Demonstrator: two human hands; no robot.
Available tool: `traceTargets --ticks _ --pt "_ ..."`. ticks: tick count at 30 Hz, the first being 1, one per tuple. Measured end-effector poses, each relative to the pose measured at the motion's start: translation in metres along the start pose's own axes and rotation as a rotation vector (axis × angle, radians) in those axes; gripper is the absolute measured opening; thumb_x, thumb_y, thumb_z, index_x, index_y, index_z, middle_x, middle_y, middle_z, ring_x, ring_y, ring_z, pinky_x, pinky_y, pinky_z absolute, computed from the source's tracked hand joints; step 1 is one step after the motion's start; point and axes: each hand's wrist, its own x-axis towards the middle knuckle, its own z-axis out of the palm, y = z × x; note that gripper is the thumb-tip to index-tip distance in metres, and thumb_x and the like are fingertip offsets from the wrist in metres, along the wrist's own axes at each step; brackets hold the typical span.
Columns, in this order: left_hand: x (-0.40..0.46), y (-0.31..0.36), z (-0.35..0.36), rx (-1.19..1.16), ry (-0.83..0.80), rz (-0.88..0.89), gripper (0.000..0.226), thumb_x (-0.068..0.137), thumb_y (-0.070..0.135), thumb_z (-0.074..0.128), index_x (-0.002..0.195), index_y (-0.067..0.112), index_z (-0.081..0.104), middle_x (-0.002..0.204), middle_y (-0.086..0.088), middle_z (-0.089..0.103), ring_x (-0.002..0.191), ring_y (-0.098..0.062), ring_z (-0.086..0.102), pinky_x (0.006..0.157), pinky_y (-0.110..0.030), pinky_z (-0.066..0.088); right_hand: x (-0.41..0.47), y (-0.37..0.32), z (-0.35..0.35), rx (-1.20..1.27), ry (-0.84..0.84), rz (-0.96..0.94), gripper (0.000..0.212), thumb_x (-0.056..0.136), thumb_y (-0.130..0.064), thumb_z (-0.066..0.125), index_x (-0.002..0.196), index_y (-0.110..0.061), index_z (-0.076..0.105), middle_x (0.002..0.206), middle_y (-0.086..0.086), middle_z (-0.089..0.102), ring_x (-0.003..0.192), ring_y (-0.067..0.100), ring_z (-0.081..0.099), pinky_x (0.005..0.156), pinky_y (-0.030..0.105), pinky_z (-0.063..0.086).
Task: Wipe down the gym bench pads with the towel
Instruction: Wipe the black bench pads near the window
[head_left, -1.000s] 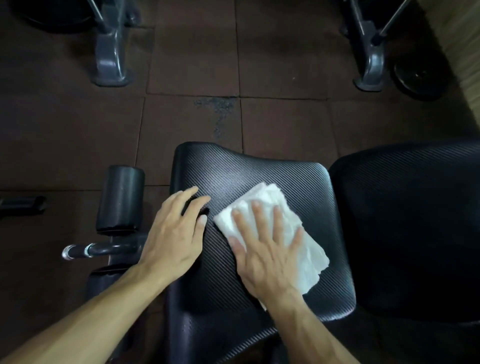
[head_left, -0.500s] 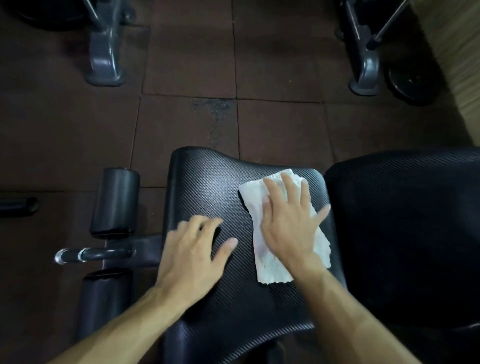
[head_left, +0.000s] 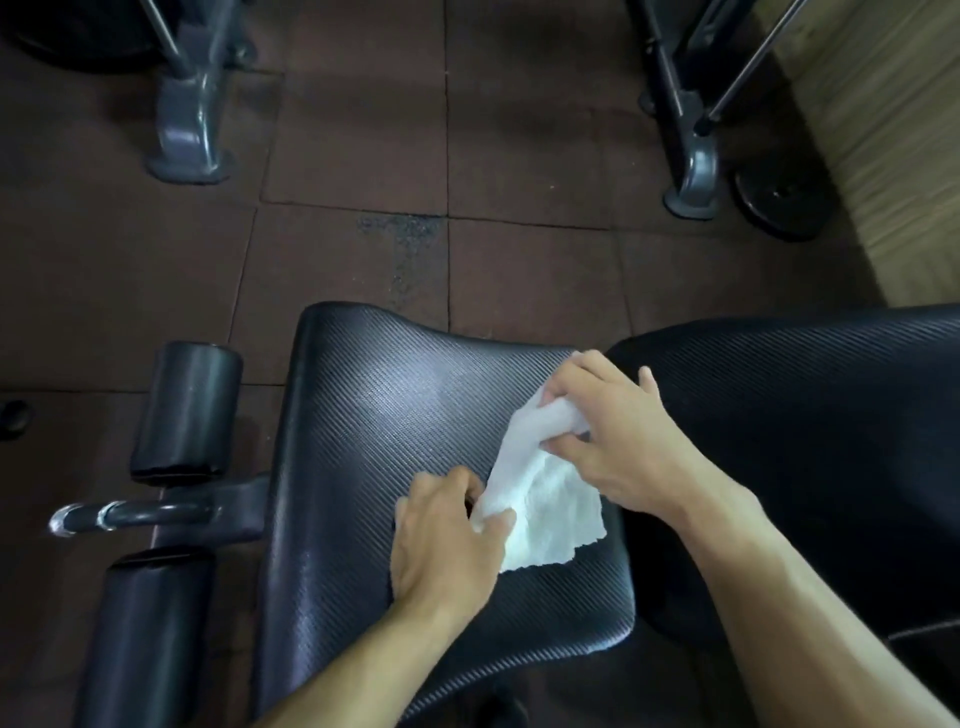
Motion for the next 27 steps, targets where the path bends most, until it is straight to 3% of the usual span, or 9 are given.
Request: traceTargets --ticks 3,6,8,11,13,16,21,24,27 --pt "-0.002 0.009 -0.019 -0.201 -0.077 0.119 0.021 0.088 0.033 0.070 0.079 0.028 0.051 0.079 0.007 0.058 0.069 -0.001 0.050 0.061 -0.016 0.042 -0.040 0.016 -0.015 0.312 0.119 0.095 0.022 0.092 -0.021 0.070 0.095 -0.033 0.052 0.091 -0.011 0.067 0.098 0.008 0.062 0.119 0.050 0.021" --pt "-0.005 0.025 -0.051 -0.218 -0.167 0.266 0.019 0.085 0.030 0.075 0.084 0.028 0.056 0.078 0.003 0.065 0.060 -0.004 0.053 0.054 -0.018 0.042 -0.065 0.017 -0.022 0.480 0.216 0.141 0.022 0.091 -0.019 0.072 0.096 -0.031 0.054 0.084 -0.016 0.068 0.076 0.005 0.065 0.079 0.032 0.051" --pt "0.000 0.028 -0.073 -0.269 -0.250 0.291 0.022 0.081 0.037 0.079 0.091 0.033 0.061 0.082 0.003 0.070 0.071 -0.009 0.064 0.063 -0.023 0.050 -0.076 0.014 -0.024 0.618 0.293 0.171 0.028 0.090 -0.021 0.074 0.104 -0.036 0.055 0.093 -0.015 0.071 0.084 0.007 0.070 0.071 0.030 0.057" --pt "0.018 0.019 -0.094 -0.387 -0.336 0.210 0.038 0.072 0.051 0.084 0.101 0.036 0.066 0.096 -0.014 0.071 0.088 -0.031 0.069 0.085 -0.048 0.055 -0.081 0.012 -0.018 0.816 0.308 0.289 0.045 0.087 -0.028 0.077 0.118 -0.046 0.049 0.095 -0.001 0.073 0.082 0.015 0.074 0.067 0.029 0.060" --pt "0.034 0.010 -0.089 -0.362 -0.260 0.134 0.036 0.071 0.050 0.084 0.098 0.034 0.067 0.099 -0.019 0.067 0.083 -0.030 0.064 0.081 -0.049 0.054 -0.070 0.018 0.002 0.748 0.254 0.385 0.049 0.088 -0.035 0.077 0.124 -0.045 0.046 0.097 0.003 0.072 0.081 0.021 0.073 0.071 0.038 0.062" --pt "0.054 -0.001 -0.062 -0.153 -0.001 0.057 0.020 0.083 0.033 0.076 0.095 0.029 0.062 0.095 0.006 0.065 0.090 -0.015 0.060 0.074 -0.030 0.048 -0.041 0.026 0.042 0.575 0.180 0.507 0.055 0.093 -0.039 0.071 0.140 -0.036 0.041 0.111 0.007 0.067 0.089 0.023 0.069 0.074 0.037 0.059" --pt "0.051 -0.018 -0.048 0.084 0.180 0.252 0.026 0.095 0.027 0.057 0.121 0.026 0.054 0.124 0.010 0.053 0.110 -0.012 0.052 0.094 -0.039 0.047 -0.032 0.002 0.086 -0.135 0.351 0.270 0.058 0.091 -0.040 0.065 0.143 -0.020 0.049 0.147 0.015 0.048 0.130 0.040 0.048 0.101 0.056 0.042" --pt "0.039 -0.034 -0.049 0.233 0.148 0.350 0.034 0.096 0.027 0.055 0.130 0.026 0.052 0.133 0.013 0.046 0.118 -0.010 0.046 0.094 -0.032 0.044 -0.033 -0.026 0.106 -0.291 0.299 0.141 0.064 0.089 -0.054 0.057 0.146 -0.029 0.047 0.162 0.012 0.031 0.146 0.046 0.029 0.105 0.073 0.030" --pt "0.041 -0.051 -0.058 0.267 0.198 0.339 0.035 0.093 0.023 0.058 0.128 0.026 0.054 0.134 0.010 0.047 0.119 -0.018 0.047 0.094 -0.035 0.042 -0.016 -0.032 0.122 -0.219 0.049 0.191 0.076 0.090 -0.081 0.031 0.156 -0.047 0.015 0.170 0.001 -0.007 0.153 0.043 -0.008 0.109 0.081 0.008"
